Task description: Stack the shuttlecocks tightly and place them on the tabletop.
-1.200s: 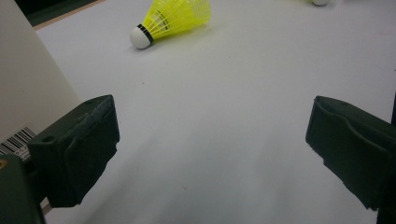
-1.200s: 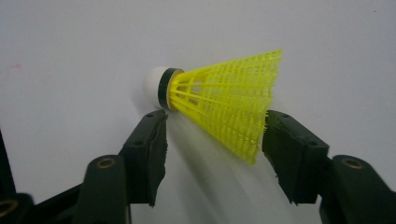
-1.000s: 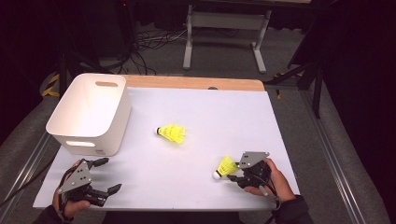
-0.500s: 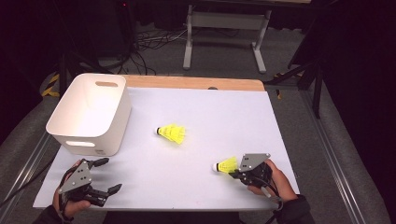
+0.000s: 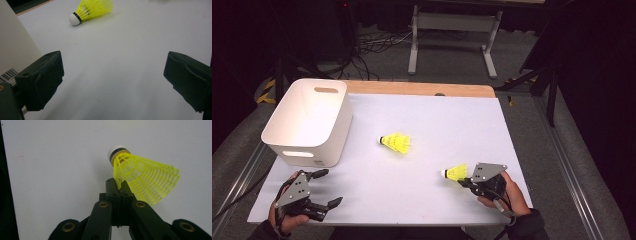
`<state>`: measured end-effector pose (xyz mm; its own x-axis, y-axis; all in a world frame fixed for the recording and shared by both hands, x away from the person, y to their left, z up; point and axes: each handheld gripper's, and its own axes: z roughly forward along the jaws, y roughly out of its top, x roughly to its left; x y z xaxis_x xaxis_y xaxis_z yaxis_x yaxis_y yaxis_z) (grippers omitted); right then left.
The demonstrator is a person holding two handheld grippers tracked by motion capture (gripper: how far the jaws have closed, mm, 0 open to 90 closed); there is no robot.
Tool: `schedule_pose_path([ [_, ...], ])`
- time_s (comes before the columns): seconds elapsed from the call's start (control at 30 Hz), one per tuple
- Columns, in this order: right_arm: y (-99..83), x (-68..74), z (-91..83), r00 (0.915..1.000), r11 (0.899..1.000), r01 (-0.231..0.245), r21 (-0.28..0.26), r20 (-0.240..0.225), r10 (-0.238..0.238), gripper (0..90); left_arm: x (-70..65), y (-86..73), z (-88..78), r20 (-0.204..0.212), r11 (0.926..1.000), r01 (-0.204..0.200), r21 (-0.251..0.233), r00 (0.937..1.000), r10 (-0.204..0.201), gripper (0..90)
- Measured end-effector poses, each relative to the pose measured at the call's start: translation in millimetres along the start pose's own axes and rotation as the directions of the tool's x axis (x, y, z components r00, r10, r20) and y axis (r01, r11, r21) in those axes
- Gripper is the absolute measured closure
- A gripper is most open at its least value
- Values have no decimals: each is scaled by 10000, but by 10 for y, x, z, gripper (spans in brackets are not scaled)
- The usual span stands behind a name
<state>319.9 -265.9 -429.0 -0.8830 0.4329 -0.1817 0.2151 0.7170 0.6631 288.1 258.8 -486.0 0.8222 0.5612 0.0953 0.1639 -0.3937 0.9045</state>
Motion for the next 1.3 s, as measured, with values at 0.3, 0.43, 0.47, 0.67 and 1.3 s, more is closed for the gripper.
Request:
schedule_pose_path([
  [0.3,10,-8,-50,9982,9978,-247,-618,529,279,900,-4,-3,-1,-4,10000,-19,-27,10000,19,36],
  [0.43,11,-18,-61,9973,9965,-305,-778,640,355,900,3,-2,3,15,10000,-16,-15,10000,16,36],
  [0.47,11,-23,-61,9971,9962,-330,-802,661,383,900,6,-3,5,31,10000,-8,-17,10000,8,36],
  [0.67,12,-40,-69,9948,9923,-459,-1152,851,559,900,24,-11,9,35,10000,51,-59,10000,-50,36],
  [1.3,21,-66,-85,9878,9838,-645,-1672,1296,868,900,34,-15,0,65,9999,35,-102,10000,-34,36],
])
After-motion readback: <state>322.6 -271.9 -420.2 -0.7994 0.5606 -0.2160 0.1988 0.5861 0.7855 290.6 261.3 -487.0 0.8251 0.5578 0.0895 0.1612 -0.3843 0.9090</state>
